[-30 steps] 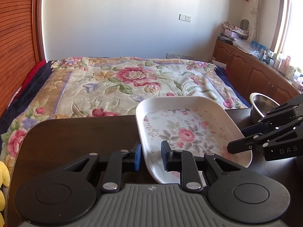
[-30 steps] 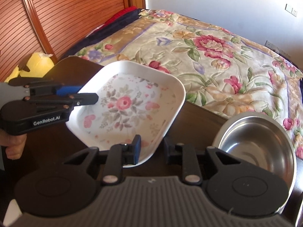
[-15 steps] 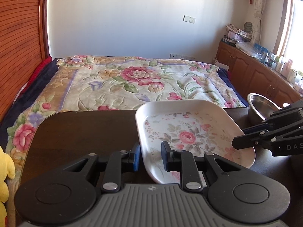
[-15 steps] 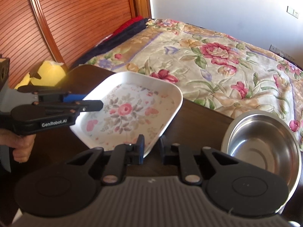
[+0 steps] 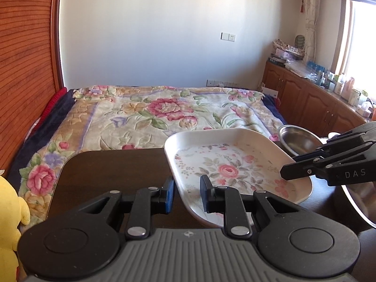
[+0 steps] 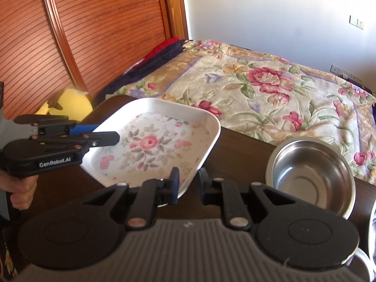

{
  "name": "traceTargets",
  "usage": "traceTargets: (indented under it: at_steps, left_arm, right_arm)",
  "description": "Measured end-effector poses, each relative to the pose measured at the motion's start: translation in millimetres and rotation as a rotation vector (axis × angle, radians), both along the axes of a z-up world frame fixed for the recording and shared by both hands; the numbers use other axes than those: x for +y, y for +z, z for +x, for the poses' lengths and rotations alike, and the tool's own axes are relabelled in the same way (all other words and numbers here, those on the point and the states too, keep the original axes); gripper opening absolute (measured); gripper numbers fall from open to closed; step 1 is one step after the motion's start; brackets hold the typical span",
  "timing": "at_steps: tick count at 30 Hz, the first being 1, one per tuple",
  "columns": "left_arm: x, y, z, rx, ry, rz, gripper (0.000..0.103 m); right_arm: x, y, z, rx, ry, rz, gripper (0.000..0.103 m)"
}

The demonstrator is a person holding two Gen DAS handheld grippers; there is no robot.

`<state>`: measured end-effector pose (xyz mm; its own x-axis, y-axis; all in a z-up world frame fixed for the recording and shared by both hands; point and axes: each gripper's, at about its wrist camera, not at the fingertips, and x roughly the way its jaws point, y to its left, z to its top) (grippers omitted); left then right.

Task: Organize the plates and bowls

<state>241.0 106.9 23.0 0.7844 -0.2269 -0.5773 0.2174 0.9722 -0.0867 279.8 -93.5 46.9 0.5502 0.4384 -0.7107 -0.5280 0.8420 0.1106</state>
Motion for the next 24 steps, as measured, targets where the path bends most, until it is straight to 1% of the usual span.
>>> traceTargets:
  at_steps: [15,24]
  left_arm:
    - [-18,26,-62,-0.064,-0.031,0.019,0.023]
    - [-26,33,-93,-0.075,-0.04,0.014,0.023]
  right_arm:
    - [-23,22,-51,-0.06,0.002,0.02,0.019]
    - [-36,24,-76,-0.078,0.0,0.035,0.019]
